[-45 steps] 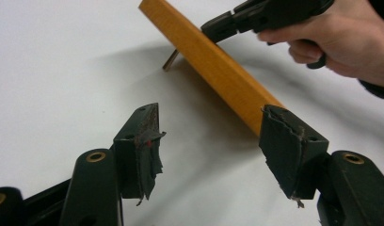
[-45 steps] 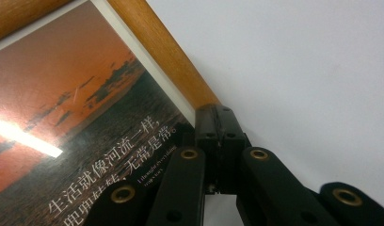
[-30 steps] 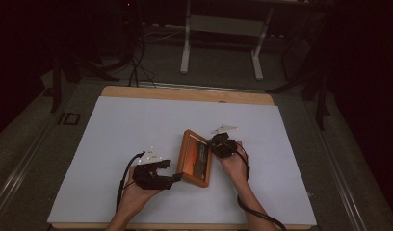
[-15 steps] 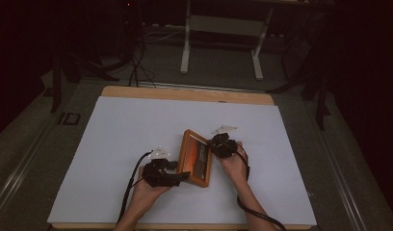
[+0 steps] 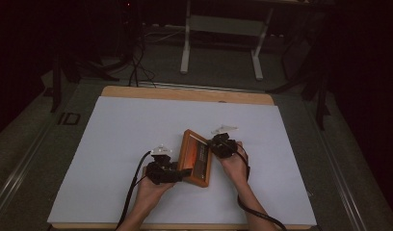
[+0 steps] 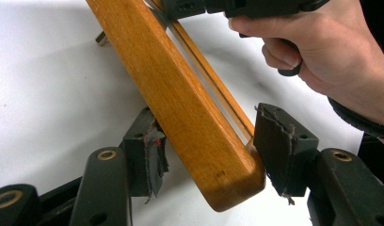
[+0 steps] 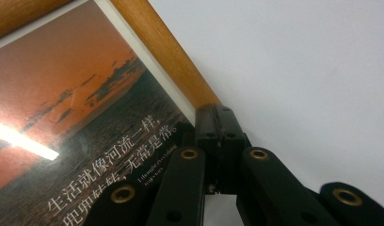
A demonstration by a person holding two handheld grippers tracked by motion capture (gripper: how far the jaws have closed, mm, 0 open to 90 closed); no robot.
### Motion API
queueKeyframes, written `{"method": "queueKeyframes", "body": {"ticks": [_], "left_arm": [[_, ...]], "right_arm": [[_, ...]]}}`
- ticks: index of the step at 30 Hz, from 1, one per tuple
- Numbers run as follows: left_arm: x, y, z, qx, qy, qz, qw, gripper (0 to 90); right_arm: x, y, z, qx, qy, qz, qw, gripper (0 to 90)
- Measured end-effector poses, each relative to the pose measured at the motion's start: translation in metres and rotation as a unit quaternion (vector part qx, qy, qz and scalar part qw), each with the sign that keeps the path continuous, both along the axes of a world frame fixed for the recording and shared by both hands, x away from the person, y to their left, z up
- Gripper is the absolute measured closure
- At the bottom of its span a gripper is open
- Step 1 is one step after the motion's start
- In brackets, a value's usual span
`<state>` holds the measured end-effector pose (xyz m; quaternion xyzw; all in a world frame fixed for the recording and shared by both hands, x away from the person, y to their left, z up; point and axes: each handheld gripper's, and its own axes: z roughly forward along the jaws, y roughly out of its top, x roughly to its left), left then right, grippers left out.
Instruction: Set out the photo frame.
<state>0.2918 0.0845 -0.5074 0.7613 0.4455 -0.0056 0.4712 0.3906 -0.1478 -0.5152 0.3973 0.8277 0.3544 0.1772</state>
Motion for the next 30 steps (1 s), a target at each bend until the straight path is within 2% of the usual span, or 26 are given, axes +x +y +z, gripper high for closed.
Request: {"method": "queueKeyframes", "body": {"ticks": [3,6,13,17,21,25,30], "left_arm": [[0.001,0.001,-0.001,-0.014,0.013,0.008,0.9998,47.7],[0.001,0.000,-0.002,-0.017,0.017,0.012,0.9996,49.1],[-0.001,-0.002,-0.001,-0.014,0.015,0.024,0.9995,50.2],[-0.001,-0.003,0.000,-0.019,0.012,0.034,0.9992,52.2],[0.001,-0.006,0.002,-0.023,0.015,0.032,0.9991,55.5],[0.001,-0.013,0.006,-0.023,0.000,0.028,0.9993,59.5],[0.000,-0.028,0.015,-0.010,-0.022,0.021,0.9995,62.8]], "right_arm": [[0.000,0.000,0.000,-0.001,-0.001,0.001,1.0000,90.0],[-0.001,-0.001,-0.001,0.005,-0.001,0.000,1.0000,90.0],[-0.001,-0.001,0.000,0.002,0.001,0.004,1.0000,90.0],[-0.003,-0.004,0.000,0.001,0.000,0.005,1.0000,90.0],[-0.010,-0.010,0.003,-0.003,-0.004,0.008,1.0000,90.0],[-0.020,-0.020,0.012,0.003,-0.015,0.014,0.9998,90.0],[-0.037,-0.033,0.030,0.022,-0.037,0.019,0.9989,89.3]]}}
